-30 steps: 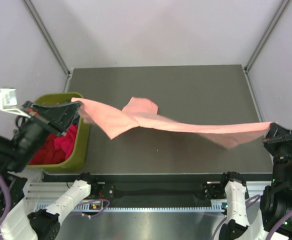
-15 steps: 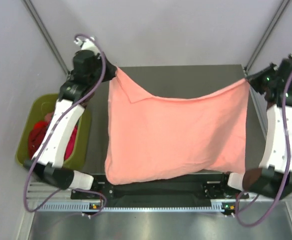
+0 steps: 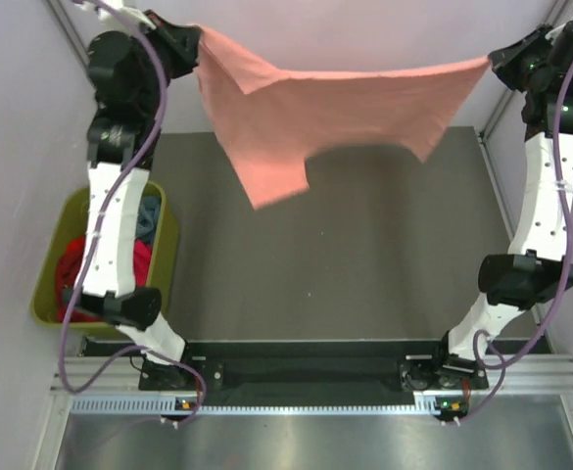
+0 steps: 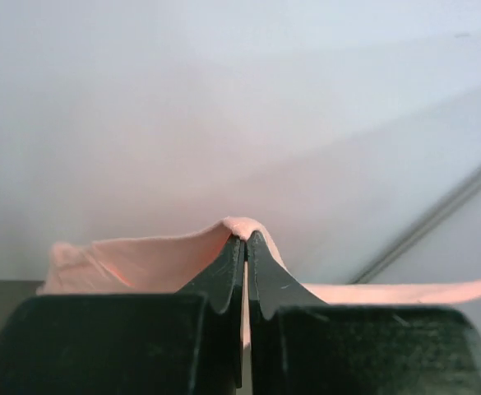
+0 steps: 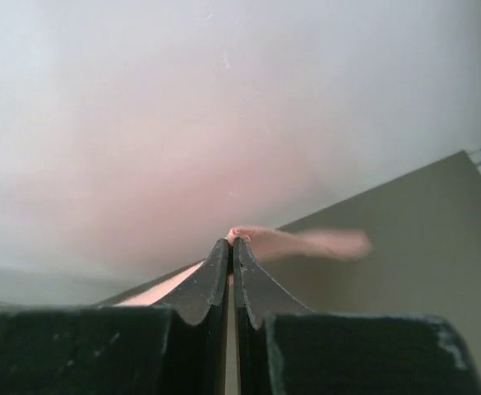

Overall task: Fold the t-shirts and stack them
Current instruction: Flatten the tshirt out, then fold the tshirt

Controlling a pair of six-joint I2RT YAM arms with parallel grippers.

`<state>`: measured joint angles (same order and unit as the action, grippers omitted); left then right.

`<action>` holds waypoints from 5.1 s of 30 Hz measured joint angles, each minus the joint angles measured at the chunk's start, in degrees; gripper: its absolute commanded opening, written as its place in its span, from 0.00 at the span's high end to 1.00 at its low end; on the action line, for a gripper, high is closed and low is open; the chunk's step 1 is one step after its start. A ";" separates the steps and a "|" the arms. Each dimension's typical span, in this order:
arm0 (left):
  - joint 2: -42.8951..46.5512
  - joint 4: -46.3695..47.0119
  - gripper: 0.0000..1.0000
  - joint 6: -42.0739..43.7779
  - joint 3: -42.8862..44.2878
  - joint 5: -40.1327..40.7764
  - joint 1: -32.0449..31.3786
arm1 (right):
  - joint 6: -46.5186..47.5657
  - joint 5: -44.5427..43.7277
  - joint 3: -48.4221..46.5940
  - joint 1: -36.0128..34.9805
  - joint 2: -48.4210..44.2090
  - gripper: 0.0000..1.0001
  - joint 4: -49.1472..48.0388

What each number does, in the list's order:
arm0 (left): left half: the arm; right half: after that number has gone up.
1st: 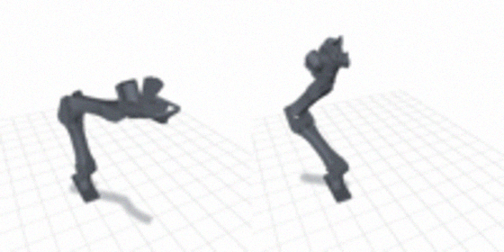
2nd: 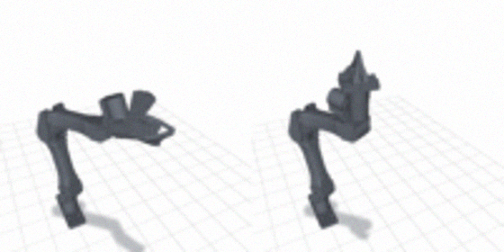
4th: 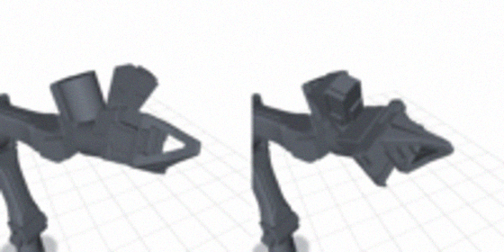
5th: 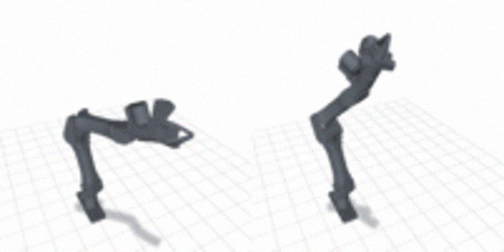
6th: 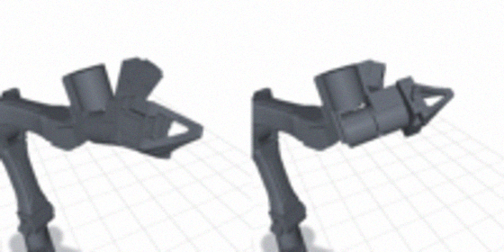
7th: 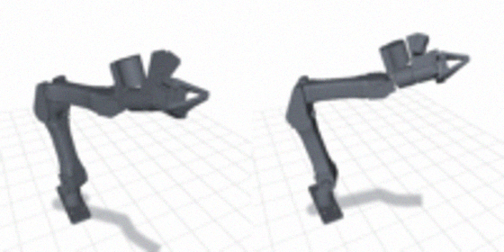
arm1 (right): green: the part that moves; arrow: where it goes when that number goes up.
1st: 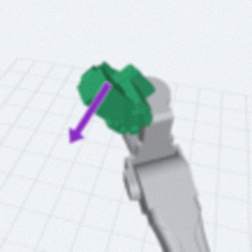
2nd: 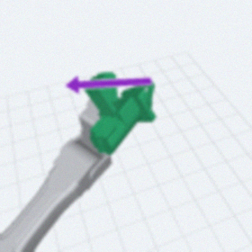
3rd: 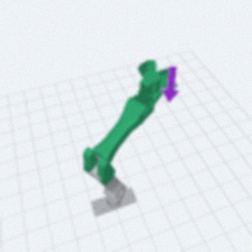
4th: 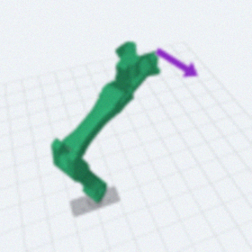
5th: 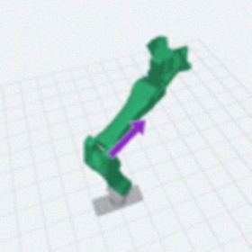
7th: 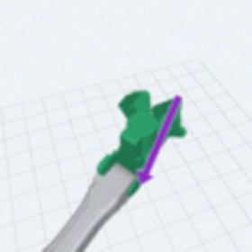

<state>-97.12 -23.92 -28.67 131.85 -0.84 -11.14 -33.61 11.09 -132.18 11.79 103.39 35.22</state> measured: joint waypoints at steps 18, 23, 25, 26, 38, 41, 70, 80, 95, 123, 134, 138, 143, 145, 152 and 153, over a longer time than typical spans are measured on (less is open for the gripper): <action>54.31 -2.43 1.00 -7.93 -84.85 -12.35 -0.20 | 7.82 -9.44 71.87 0.02 -36.37 1.00 -3.65; 64.02 -8.70 1.00 -12.37 -97.09 -15.91 -0.22 | 5.57 -16.06 86.16 2.67 -40.63 1.00 -1.14; 66.49 -9.01 1.00 -13.88 -99.62 -17.42 -0.22 | 4.68 -18.21 89.61 5.07 -41.86 1.00 -0.31; 67.19 -9.09 1.00 -14.71 -100.74 -18.16 -0.22 | 4.02 -19.28 91.21 6.16 -42.73 1.00 0.00; 63.01 -9.31 1.00 -15.76 -102.55 -19.65 -0.31 | -0.31 -22.67 97.18 7.89 -52.98 1.00 0.66; 58.86 -8.57 1.00 -15.26 -102.25 -19.23 -0.35 | -0.57 -22.64 97.66 7.89 -52.11 1.00 0.33; 4.98 -5.25 1.00 -2.36 -64.04 -12.72 -0.52 | 2.56 -22.18 89.33 7.98 -29.22 1.00 -9.20; 4.22 -6.29 1.00 -1.36 -62.47 -8.48 -0.52 | 2.60 -22.51 88.21 8.68 -26.77 1.00 -9.55; 2.32 -6.54 1.00 -1.18 -60.17 -5.55 -0.52 | 3.74 -15.98 84.41 9.11 -22.62 1.00 -13.40; -4.94 -6.47 1.00 -1.20 -56.39 -4.17 -0.52 | 8.61 -11.76 78.58 8.98 -13.16 1.00 -14.62; -8.52 -7.08 0.91 -0.87 -53.31 -4.17 -0.52 | 9.51 -11.85 75.30 8.07 -11.39 0.83 -13.57; -9.79 -9.66 0.72 0.63 -48.83 -3.26 -0.52 | 8.85 -12.48 71.84 7.54 -11.37 0.70 -9.99; -9.29 -10.36 0.71 3.15 -43.87 -2.73 -0.92 | 7.13 -13.18 70.34 7.45 -13.29 0.67 -4.07; -8.26 -10.73 0.71 3.87 -44.28 -3.15 -1.81 | 6.38 -13.11 71.28 7.45 -15.67 0.67 -2.10; -2.34 -8.79 0.72 3.48 -55.60 -10.67 -8.90 | 4.17 -12.74 77.90 7.45 -23.82 0.68 1.68; -1.92 -8.59 0.72 3.08 -57.64 -11.74 -9.75 | 3.93 -12.92 78.88 7.45 -24.00 0.68 1.55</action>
<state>-99.04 -32.51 -25.58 74.22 -12.58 -20.88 -29.67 -1.83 -53.30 19.25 79.40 36.77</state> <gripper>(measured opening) 0.288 0.323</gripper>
